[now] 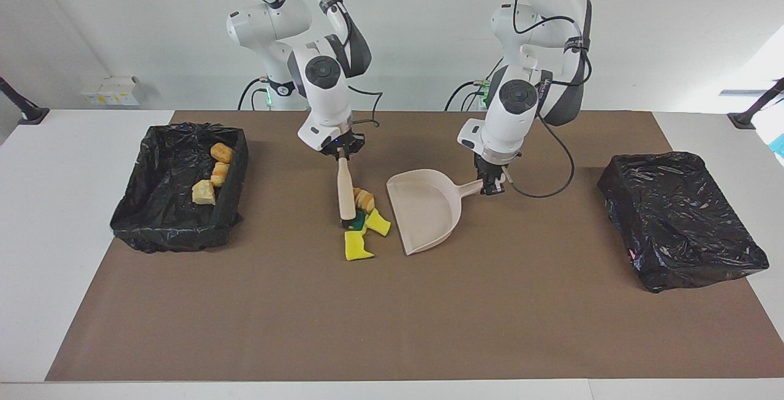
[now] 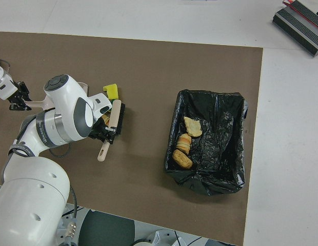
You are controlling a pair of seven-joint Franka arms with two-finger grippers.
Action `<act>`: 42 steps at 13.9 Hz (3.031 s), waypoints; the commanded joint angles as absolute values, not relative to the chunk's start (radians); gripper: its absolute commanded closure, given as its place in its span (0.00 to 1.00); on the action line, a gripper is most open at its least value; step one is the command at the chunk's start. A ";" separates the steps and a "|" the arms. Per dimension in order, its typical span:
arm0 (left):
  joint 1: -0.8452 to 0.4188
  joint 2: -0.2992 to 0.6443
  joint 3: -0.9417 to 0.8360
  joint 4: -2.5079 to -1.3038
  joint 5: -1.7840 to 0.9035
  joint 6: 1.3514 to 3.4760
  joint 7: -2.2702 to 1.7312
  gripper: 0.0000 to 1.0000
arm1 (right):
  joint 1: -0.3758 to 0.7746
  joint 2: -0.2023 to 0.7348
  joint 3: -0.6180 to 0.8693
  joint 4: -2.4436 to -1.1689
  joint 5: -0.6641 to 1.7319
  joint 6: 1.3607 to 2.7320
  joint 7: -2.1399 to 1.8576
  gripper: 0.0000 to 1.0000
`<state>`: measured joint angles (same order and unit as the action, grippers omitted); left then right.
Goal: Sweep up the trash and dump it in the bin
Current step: 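Sweep the sponges and roll into the dustpan with the right gripper, then push the remaining sponge into the dustpan with the right gripper's brush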
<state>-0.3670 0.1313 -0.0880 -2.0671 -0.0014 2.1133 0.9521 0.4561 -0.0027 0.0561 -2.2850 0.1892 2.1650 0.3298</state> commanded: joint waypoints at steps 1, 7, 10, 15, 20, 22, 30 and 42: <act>-0.380 0.103 -0.077 -2.098 -0.015 2.138 0.951 1.00 | 0.514 0.018 0.060 -2.249 0.313 2.183 0.304 1.00; -0.379 0.103 -0.077 -2.098 -0.014 2.135 0.954 1.00 | 0.566 0.017 0.042 -2.129 0.446 2.070 0.368 1.00; -0.367 0.104 -0.078 -2.095 -0.017 2.140 0.950 1.00 | 0.479 0.015 0.046 -2.074 0.225 1.962 0.368 1.00; -0.377 0.104 -0.077 -2.095 -0.075 2.146 0.803 1.00 | 0.359 0.069 0.048 -2.059 -0.041 2.023 0.283 1.00; -0.380 0.101 -0.078 -2.098 -0.075 2.123 0.669 1.00 | 0.347 0.212 0.052 -1.994 -0.065 2.126 0.123 1.00; -0.396 0.100 -0.077 -2.100 -0.075 2.125 0.658 1.00 | 0.383 0.222 0.064 -2.000 -0.052 2.132 0.117 1.00; -0.403 0.103 -0.077 -2.095 -0.074 2.148 0.722 1.00 | 0.423 0.167 0.135 -2.020 0.293 2.093 -0.048 1.00; -0.321 0.100 -0.080 -2.057 -0.112 2.191 0.805 1.00 | 0.458 -0.037 0.137 -2.046 0.109 1.878 0.598 1.00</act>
<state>-0.3565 0.1285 -0.0778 -2.0595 -0.0842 2.1902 0.7634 0.4268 0.0048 0.1292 -2.0105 0.1290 1.8835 0.4916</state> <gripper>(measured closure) 0.678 0.744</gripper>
